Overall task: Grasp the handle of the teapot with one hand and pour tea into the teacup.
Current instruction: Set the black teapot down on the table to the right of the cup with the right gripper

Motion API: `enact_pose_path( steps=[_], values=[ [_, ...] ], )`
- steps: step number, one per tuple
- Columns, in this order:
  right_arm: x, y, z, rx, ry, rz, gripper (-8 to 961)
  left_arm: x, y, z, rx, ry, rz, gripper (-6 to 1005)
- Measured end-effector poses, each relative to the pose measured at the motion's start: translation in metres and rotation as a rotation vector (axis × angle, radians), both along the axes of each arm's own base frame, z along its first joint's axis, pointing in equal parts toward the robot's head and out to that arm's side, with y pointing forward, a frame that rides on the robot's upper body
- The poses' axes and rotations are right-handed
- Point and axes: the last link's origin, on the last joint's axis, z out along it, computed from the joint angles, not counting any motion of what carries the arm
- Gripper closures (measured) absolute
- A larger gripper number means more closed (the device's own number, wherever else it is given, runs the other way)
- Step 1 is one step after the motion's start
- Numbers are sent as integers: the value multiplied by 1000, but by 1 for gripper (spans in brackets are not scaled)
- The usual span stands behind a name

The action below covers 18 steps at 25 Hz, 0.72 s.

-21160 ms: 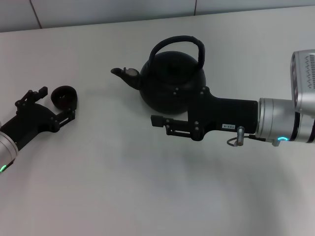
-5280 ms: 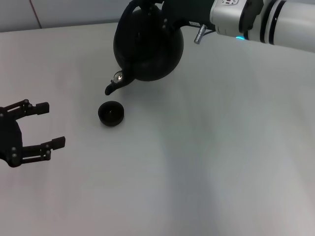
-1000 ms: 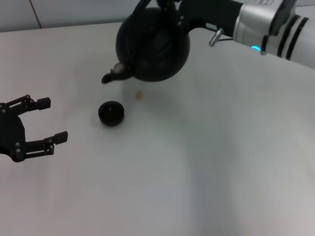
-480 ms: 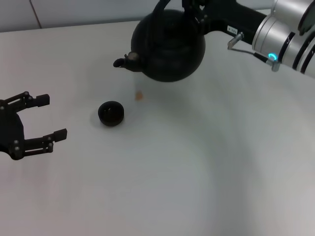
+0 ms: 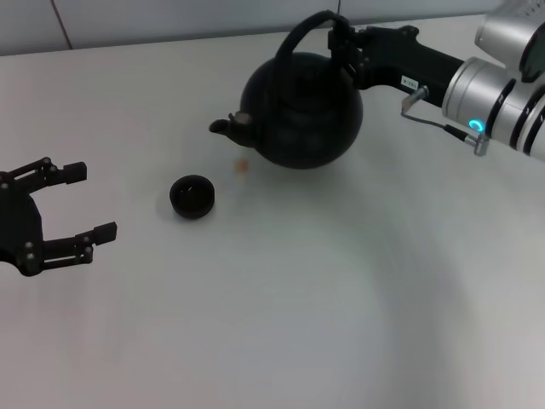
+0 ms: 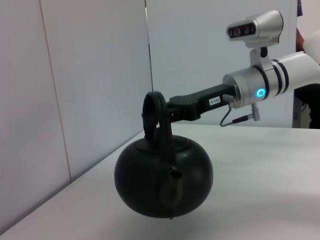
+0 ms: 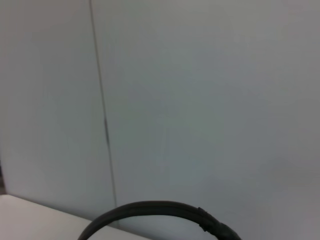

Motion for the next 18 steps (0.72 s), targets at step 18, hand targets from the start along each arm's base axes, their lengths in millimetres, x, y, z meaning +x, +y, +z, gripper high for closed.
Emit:
enact_pose_path(
  steps=[18],
  values=[
    [18, 3, -10, -11, -60, -89, 865, 2, 4, 0, 6, 7, -6, 137]
  ],
)
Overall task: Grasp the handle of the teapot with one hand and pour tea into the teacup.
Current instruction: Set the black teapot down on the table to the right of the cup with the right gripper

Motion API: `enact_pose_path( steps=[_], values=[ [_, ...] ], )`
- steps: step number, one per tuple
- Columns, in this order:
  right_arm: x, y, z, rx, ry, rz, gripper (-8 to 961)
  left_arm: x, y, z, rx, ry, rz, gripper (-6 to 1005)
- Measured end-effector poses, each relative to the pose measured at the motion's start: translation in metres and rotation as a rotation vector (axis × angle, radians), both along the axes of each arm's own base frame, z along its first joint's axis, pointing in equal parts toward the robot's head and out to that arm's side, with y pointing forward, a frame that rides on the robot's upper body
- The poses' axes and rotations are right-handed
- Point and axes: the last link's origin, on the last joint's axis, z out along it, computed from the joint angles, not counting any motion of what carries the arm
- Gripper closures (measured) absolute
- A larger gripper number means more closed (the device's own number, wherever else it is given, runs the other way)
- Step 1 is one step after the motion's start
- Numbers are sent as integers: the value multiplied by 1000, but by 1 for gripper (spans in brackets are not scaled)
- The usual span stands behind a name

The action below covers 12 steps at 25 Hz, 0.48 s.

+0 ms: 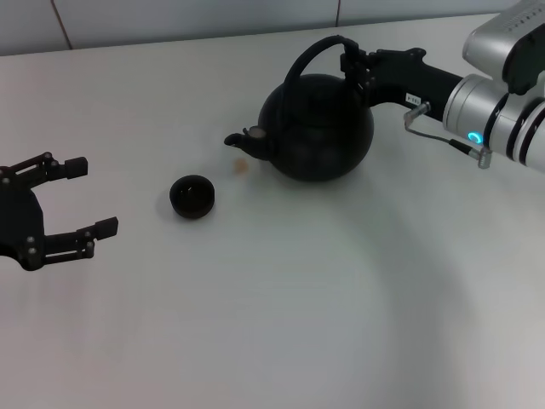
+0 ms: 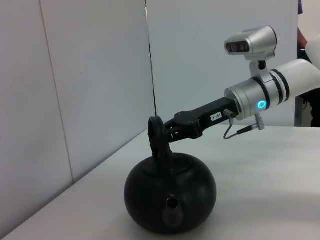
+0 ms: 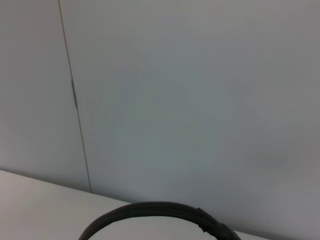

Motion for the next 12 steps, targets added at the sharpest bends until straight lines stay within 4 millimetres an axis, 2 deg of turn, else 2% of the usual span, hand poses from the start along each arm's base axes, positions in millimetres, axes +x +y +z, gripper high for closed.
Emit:
enact_pose_path(
  steps=[12],
  values=[
    [-3, 2, -5, -23, -37, 22, 865, 0, 0, 0, 0, 0, -1, 137]
  ],
)
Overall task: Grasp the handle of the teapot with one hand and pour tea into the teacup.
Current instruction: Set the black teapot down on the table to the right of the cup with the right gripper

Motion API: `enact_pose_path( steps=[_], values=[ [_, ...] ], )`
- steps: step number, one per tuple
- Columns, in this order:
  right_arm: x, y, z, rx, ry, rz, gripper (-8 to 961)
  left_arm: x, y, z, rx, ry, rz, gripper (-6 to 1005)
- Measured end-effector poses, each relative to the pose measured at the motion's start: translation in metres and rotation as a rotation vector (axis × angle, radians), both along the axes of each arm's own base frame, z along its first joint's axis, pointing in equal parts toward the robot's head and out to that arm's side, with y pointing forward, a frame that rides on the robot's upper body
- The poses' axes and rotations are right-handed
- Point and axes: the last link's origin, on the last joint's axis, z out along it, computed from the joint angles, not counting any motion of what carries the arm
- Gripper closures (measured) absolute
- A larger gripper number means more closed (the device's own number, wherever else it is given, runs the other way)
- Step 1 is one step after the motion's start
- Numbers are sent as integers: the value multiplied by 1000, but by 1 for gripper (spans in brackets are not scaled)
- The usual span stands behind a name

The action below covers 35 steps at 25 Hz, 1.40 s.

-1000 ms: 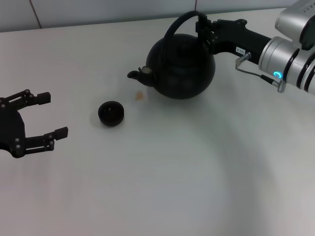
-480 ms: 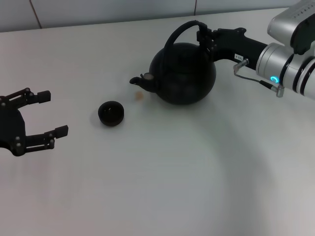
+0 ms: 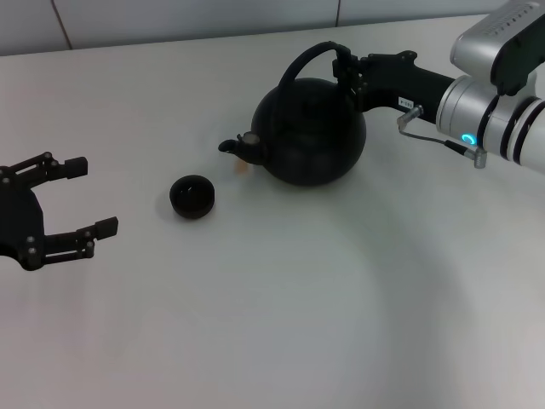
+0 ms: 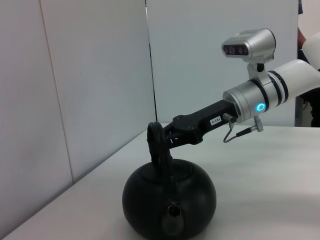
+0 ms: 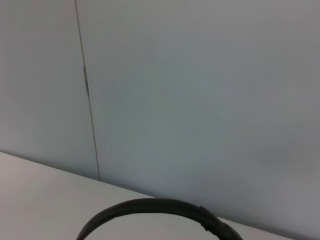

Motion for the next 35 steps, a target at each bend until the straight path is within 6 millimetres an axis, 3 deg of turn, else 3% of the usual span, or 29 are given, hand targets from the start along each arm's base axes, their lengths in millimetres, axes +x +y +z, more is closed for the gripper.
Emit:
enact_pose_path(
  steps=[6, 22, 27, 35],
  values=[
    [-2, 1, 2, 6, 5, 9, 864, -1, -1, 1, 2, 1, 2, 136],
    [-4, 2, 5, 15, 30, -1, 539, -2, -3, 2, 4, 1, 4, 137],
    [-5, 2, 6, 16, 32, 3, 336, -2, -3, 1, 4, 1, 4, 136],
    [-4, -8, 15, 45, 38, 31, 323, -2, -3, 2, 4, 2, 2, 136]
  ],
)
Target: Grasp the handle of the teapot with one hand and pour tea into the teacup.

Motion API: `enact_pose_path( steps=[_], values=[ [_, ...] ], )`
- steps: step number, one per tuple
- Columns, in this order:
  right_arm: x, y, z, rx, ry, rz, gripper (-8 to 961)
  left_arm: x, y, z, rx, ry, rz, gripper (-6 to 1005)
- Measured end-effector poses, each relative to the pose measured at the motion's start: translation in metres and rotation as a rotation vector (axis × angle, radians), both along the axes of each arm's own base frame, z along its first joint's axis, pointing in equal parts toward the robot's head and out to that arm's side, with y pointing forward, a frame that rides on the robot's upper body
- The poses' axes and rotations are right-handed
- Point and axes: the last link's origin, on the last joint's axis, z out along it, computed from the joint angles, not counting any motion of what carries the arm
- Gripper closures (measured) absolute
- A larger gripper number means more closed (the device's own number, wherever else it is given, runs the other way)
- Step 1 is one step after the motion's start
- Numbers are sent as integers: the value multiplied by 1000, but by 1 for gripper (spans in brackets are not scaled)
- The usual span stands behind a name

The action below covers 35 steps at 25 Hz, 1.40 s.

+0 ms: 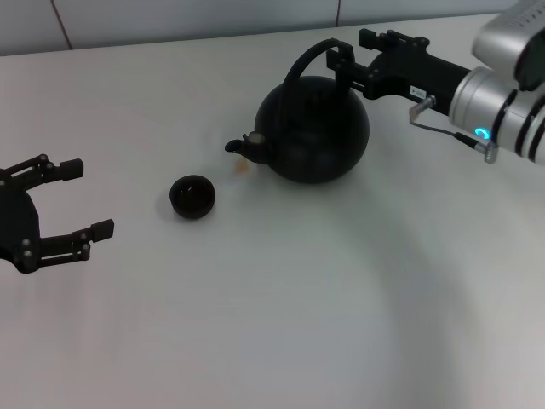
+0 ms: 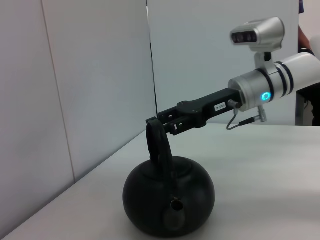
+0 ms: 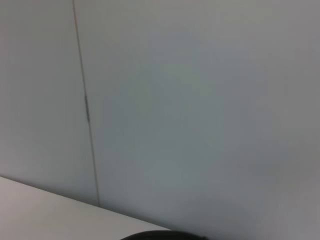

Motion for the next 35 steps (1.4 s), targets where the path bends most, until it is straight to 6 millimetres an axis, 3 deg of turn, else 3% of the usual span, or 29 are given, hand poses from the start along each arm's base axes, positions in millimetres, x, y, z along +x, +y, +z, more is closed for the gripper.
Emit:
enact_pose_path(
  steps=[11, 14, 16, 22, 27, 35],
  values=[
    [-1, -24, 9, -15, 54, 86, 322, 4, 1, 1, 5, 0, -19, 136],
    [-11, -33, 7, -59, 77, 173, 322, 7, -1, 1, -7, -14, -31, 136],
    [-26, -51, 2, -138, 63, 350, 322, 10, -4, 6, -6, -55, -40, 136],
    [-33, -78, -4, -209, 42, 532, 323, 11, -12, 9, -9, -99, -53, 136],
    [-35, -98, -3, -274, 79, 617, 323, 12, -19, 11, -22, -123, -64, 136],
    [-27, -115, -6, -334, 95, 630, 322, 13, -30, 9, -55, -154, -82, 136]
  ],
)
